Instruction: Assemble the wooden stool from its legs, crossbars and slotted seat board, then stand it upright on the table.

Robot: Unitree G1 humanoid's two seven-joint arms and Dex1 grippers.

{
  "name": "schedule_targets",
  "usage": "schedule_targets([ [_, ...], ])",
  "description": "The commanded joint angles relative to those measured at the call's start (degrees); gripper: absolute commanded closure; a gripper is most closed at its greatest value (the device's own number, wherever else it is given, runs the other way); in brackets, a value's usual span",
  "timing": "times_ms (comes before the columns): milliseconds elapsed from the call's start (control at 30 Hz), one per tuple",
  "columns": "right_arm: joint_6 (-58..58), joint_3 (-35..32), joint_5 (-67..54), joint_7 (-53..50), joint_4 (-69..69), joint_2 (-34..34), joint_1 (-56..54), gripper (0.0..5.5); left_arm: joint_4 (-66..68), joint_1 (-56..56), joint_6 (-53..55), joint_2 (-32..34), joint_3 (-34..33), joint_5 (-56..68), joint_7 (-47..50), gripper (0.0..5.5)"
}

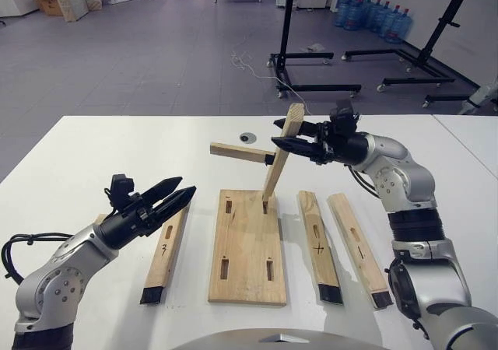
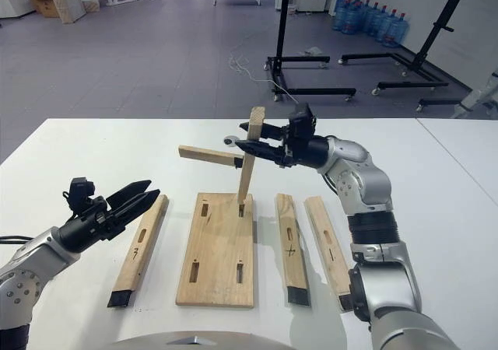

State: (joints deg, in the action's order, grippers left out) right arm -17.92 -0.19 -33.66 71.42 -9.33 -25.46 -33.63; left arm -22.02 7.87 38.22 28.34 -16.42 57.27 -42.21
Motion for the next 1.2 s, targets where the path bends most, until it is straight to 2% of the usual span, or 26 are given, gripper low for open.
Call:
schedule_targets([
  [33,3.6,0.3,1.0,3.6,-2.8,0.4,-0.7,3.44,0.8,-1.5,-0.5,0.6,0.4,-1.6,0.3,1.37],
  [300,4.0,0.8,0.6,9.2,-4.5,0.2,2.6,3.44,1.6,-1.9,-0.5,0.9,0.1,-2.8,0.4,1.37],
  [533,5.1,6.1,4.1,10.8,-4.9,0.1,7.2,3.45,0.1,2.9,-0.6,1.5,-2.1,-2.8,0.0,1.37],
  [800,3.6,8.4,6.1,11.7,-14.4,-1.6,1.9,3.45,0.2,2.5,-1.7,0.4,-0.9,-4.3,1.1,1.37],
  [1000,-2.4,11.1,5.5,13.7,-13.6,-3.9,0.1,3.45,0.8,3.1,-2.9,-0.5,0.0,-6.2,1.2,1.37],
  [1100,-4.8,11.3,5.8,11.0,-12.8,-3.8,0.6,3.45,1.2,3.7,-3.8,-1.2,-0.1,-6.9,1.3,1.37],
  [1133,-5.5,10.8,5.3,9.9,-12.3,-3.6,0.7,3.07,1.4,4.0,-4.0,-1.2,-0.6,-7.1,1.4,1.37],
  [1200,-7.1,9.1,4.1,8.6,-11.3,-3.4,0.7,2.78,1.8,4.4,-4.4,-1.1,-1.7,-7.1,1.7,1.37],
])
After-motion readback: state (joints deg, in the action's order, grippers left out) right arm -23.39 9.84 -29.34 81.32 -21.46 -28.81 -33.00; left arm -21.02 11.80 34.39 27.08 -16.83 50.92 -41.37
